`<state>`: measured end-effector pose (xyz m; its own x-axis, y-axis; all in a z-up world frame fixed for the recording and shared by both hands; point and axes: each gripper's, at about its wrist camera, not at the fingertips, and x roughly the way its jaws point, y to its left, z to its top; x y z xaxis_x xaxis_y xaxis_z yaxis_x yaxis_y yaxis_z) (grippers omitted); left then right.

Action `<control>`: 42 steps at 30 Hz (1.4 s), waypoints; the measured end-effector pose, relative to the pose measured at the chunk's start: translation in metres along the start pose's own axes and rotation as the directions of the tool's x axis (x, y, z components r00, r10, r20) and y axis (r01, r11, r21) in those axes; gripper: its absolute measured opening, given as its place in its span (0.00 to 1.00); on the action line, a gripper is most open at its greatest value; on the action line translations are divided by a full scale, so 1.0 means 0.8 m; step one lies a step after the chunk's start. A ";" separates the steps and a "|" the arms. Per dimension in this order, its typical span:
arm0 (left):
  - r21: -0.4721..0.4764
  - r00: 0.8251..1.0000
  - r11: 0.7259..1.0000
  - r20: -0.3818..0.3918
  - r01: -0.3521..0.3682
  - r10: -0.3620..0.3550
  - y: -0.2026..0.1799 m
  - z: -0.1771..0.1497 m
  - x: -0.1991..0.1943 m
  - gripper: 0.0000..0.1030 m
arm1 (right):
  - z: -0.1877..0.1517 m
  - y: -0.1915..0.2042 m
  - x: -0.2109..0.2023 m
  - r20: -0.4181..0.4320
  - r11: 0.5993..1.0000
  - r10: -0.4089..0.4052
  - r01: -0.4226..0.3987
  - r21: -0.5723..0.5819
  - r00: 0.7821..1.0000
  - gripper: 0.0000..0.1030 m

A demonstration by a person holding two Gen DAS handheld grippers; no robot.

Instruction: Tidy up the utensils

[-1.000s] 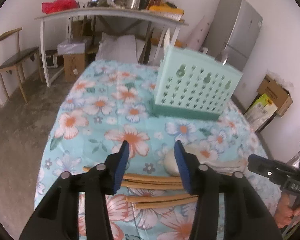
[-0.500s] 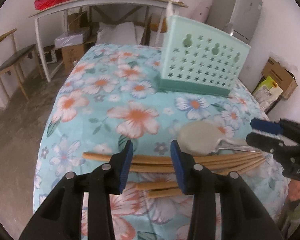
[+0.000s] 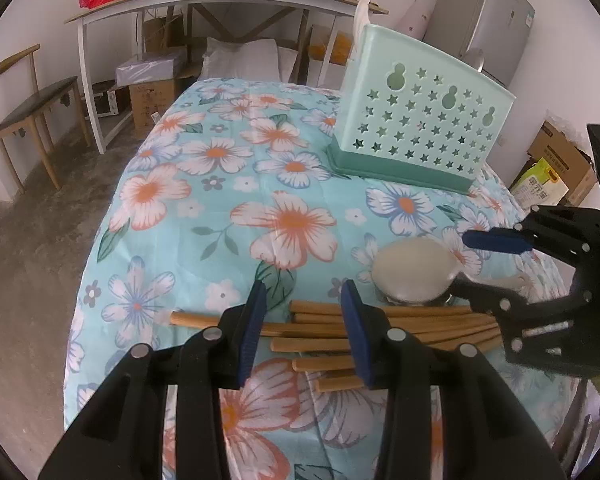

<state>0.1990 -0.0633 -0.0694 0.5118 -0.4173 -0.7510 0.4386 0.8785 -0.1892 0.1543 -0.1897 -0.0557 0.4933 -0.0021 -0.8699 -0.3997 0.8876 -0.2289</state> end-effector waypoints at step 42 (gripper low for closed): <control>0.185 0.986 0.977 -0.148 0.105 -0.078 -0.040 0.004 0.000 0.28 | -0.068 -0.112 -0.074 0.208 0.881 -0.135 0.021 0.473 0.969 0.03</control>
<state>0.1874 -0.0922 -0.0613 0.3607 -0.4456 -0.8194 0.6191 0.7714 -0.1469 0.1186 -0.2942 -0.0073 0.6927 -0.0261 -0.7208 0.0239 0.9996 -0.0133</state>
